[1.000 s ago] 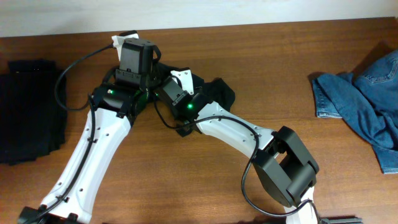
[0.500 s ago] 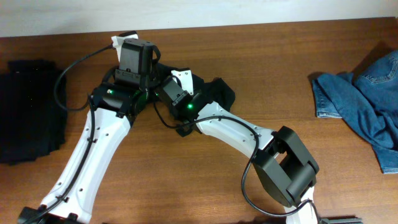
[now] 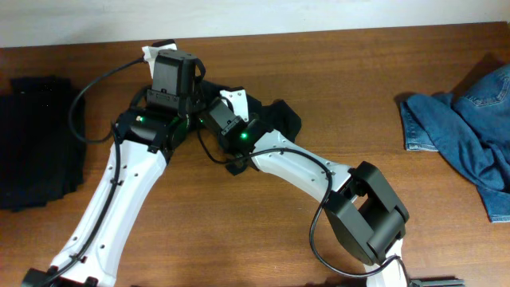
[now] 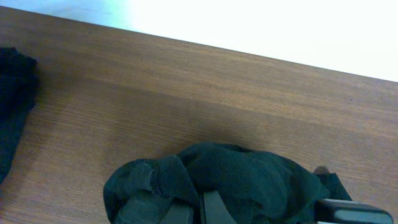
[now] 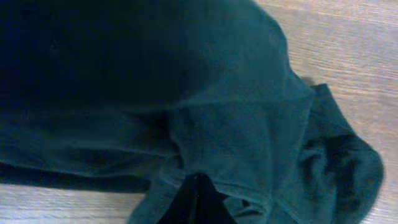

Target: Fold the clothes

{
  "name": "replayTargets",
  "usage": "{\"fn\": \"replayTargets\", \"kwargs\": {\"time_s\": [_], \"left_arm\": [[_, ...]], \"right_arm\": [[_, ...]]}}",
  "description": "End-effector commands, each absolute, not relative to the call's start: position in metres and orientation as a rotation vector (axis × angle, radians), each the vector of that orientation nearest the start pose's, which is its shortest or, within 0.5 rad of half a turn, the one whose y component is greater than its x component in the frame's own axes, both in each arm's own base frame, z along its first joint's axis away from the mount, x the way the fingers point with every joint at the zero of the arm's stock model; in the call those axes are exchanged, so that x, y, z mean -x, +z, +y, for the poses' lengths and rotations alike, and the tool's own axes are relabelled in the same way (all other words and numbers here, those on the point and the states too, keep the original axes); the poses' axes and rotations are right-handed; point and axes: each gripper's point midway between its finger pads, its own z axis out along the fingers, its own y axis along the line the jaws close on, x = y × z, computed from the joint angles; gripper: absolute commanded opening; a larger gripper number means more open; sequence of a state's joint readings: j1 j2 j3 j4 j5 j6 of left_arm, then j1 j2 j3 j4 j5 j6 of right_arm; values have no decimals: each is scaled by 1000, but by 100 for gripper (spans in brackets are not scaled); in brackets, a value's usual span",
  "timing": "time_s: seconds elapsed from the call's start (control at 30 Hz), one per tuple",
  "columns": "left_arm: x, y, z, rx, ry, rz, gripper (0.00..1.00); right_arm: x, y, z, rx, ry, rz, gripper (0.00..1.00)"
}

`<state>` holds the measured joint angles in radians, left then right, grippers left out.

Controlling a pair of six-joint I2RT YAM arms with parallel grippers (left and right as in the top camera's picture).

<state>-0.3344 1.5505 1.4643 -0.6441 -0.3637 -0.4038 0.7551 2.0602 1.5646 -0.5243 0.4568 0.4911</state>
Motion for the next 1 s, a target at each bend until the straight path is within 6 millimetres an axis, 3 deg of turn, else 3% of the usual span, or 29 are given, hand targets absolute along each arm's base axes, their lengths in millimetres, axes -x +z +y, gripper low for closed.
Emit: {"fn": "replayTargets", "kwargs": {"time_s": [0.0, 0.17, 0.2, 0.23, 0.27, 0.4, 0.6, 0.97], "left_arm": [[-430, 276, -87, 251, 3, 2195, 2], [-431, 277, -87, 252, 0, 2189, 1], [-431, 278, -87, 252, -1, 2188, 2], [-431, 277, -87, 252, -1, 2189, 2], [-431, 278, -87, 252, -1, 2188, 2], [-431, 278, -87, 252, -1, 2188, 1], [-431, 277, -87, 252, 0, 2190, 2], [-430, 277, -88, 248, -9, 2192, 2]], "right_arm": [[-427, 114, 281, 143, -105, 2384, 4], [-425, 145, 277, 105, -61, 2346, 4], [-424, 146, 279, 103, -42, 2348, 10], [-423, 145, 284, 114, -9, 2359, 27], [-421, 143, 289, 127, 25, 2373, 34], [-416, 128, 299, 106, 98, 2427, 44], [-420, 109, 303, 52, 110, 2444, 48], [-425, 96, 308, 52, 109, 2444, 49]]}}
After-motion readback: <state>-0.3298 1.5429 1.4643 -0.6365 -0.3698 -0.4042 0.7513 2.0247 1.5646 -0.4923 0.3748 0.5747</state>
